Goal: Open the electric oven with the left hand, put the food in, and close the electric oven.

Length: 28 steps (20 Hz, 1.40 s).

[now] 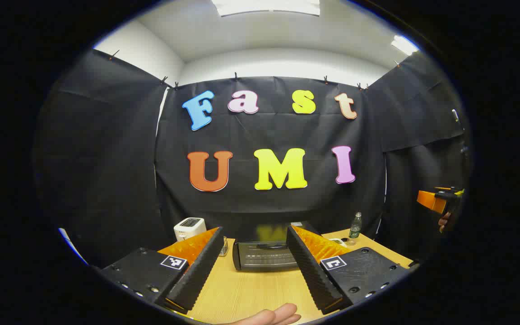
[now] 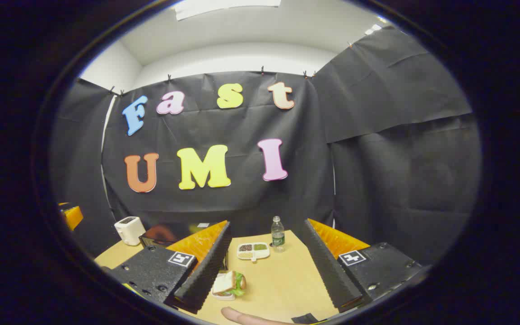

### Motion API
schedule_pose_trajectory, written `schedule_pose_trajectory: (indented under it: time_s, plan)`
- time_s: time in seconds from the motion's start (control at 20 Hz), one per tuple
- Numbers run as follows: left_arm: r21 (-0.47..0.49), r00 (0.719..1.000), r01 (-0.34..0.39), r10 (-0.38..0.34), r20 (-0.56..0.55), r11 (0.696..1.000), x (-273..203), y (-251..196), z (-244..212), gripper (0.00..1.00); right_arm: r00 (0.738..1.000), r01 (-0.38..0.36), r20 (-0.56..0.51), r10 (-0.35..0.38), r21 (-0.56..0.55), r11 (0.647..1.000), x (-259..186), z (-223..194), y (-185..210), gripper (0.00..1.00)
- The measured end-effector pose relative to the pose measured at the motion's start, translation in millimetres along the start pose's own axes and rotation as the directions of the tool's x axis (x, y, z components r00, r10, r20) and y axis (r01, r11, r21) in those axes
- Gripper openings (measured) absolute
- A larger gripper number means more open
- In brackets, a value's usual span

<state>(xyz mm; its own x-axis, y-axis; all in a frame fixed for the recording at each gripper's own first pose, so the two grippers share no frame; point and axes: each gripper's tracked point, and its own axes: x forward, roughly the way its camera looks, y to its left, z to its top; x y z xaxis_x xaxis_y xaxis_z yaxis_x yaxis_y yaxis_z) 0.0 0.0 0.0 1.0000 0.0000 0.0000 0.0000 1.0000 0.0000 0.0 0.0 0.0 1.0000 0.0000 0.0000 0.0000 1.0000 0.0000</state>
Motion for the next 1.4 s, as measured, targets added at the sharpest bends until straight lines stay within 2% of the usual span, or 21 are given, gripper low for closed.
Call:
schedule_pose_trajectory:
  time_s: [0.05,0.1,0.15,0.2,0.25,0.45,0.5,0.55,0.75,0.8,0.85,0.95,1.0,1.1,1.15,1.35,1.4]
  plan:
    - [-0.005,1.000,0.010,-0.010,-0.005,1.000,0,-5,-2,0.92,1.000,0.013,0.002,-0.013,-0.006,1.000,1,-2,-7,1.00]
    - [-0.004,1.000,0.014,-0.014,-0.005,1.000,1,-7,-1,0.92,1.000,0.025,0.010,-0.025,-0.012,1.000,2,0,-12,1.00]
    - [0.000,1.000,0.015,-0.015,0.000,1.000,1,-9,1,0.93,0.999,0.036,0.014,-0.036,-0.016,0.999,3,1,-18,0.91]
    - [0.006,1.000,0.012,-0.012,0.004,1.000,3,-10,2,0.93,0.999,0.041,0.015,-0.041,-0.012,0.999,3,1,-23,1.00]
    - [0.013,1.000,0.007,-0.007,0.004,1.000,5,-10,0,0.93,0.999,0.043,0.017,-0.043,-0.007,0.999,1,1,-25,0.91]
    - [0.017,1.000,0.007,-0.007,-0.009,1.000,12,-16,-8,0.93,0.998,0.057,0.041,-0.056,-0.028,0.998,0,4,-33,0.91]
    - [0.013,1.000,0.013,-0.013,-0.012,1.000,14,-18,-11,0.93,0.998,0.052,0.042,-0.051,-0.027,0.998,-1,4,-32,1.00]
    - [0.010,1.000,0.015,-0.015,-0.015,1.000,18,-18,-13,0.93,0.998,0.046,0.041,-0.045,-0.024,0.999,-1,4,-32,0.91]
    - [0.023,1.000,0.015,-0.014,-0.023,1.000,31,-18,-20,0.93,0.998,0.033,0.048,-0.032,-0.022,0.999,-1,4,-30,0.91]
    - [0.024,1.000,0.017,-0.017,-0.026,1.000,39,-19,-22,0.93,0.999,0.028,0.047,-0.027,-0.026,0.999,0,4,-29,1.00]
    - [0.021,0.999,0.015,-0.015,-0.033,1.000,47,-19,-25,0.93,0.999,0.022,0.048,-0.021,-0.028,0.999,1,3,-28,0.91]
    - [0.006,0.998,0.019,-0.019,-0.056,1.000,69,-20,-36,0.93,0.999,0.013,0.048,-0.011,-0.032,0.999,4,2,-27,0.91]
    - [-0.005,0.997,0.025,-0.025,-0.074,1.000,82,-21,-43,0.93,0.999,0.008,0.049,-0.006,-0.032,0.999,6,3,-27,1.00]
    - [-0.023,0.992,0.042,-0.044,-0.115,0.999,111,-26,-56,0.93,0.998,0.005,0.055,-0.003,-0.036,0.999,9,4,-29,1.00]
    - [-0.022,0.991,0.046,-0.048,-0.129,0.999,123,-26,-62,0.93,0.998,0.002,0.059,0.000,-0.044,0.999,11,4,-29,0.91]
    - [-0.022,0.979,0.027,-0.031,-0.203,0.999,178,-26,-91,0.93,0.997,-0.006,0.072,0.011,-0.069,0.998,13,5,-34,0.91]
    - [-0.028,0.973,0.034,-0.040,-0.229,0.999,189,-30,-99,0.93,0.997,-0.009,0.074,0.015,-0.073,0.997,13,6,-35,1.00]
